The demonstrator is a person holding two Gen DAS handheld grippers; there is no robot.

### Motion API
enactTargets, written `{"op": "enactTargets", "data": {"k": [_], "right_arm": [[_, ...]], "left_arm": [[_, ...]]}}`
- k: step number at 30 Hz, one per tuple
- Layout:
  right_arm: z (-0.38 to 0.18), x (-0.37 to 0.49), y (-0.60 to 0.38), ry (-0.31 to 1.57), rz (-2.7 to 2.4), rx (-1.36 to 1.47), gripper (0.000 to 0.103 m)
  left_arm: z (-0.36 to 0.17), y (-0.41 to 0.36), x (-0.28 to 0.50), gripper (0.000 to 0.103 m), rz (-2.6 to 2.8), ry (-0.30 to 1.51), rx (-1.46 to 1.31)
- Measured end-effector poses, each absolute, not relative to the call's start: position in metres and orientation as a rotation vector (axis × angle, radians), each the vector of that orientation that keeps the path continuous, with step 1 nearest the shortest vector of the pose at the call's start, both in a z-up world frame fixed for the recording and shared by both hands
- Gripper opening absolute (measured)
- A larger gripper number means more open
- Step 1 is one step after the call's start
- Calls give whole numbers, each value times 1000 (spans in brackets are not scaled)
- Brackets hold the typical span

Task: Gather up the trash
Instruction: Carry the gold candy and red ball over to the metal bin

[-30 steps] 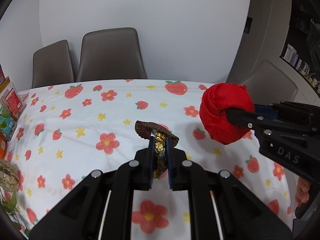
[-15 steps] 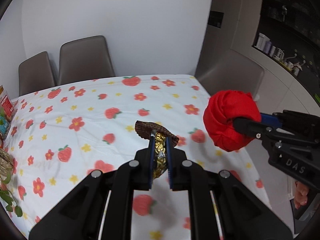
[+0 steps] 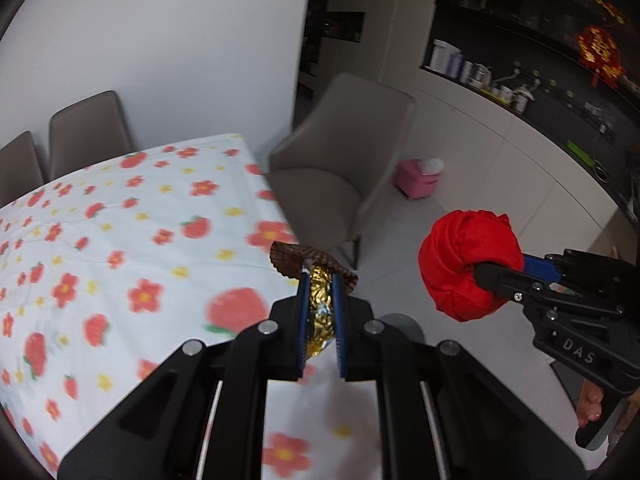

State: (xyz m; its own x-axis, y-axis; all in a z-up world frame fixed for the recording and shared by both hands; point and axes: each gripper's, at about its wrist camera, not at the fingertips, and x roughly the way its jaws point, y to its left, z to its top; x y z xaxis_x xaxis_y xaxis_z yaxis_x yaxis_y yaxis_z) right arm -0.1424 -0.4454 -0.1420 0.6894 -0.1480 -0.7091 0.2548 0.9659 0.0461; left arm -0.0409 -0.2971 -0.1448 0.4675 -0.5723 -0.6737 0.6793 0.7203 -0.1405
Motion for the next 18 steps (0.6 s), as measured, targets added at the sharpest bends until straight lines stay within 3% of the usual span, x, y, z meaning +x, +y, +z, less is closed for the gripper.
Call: {"op": "enactTargets", "data": {"k": [8,18], "right_arm": [[-159,-259,-518,797,-363,210,22],[-200,-300,-583,842,-466,331,22]], "left_arm": [[-160,-383,-133,11,-899,793,190],[-202,-471,-153,11,-1032,893,250]]}}
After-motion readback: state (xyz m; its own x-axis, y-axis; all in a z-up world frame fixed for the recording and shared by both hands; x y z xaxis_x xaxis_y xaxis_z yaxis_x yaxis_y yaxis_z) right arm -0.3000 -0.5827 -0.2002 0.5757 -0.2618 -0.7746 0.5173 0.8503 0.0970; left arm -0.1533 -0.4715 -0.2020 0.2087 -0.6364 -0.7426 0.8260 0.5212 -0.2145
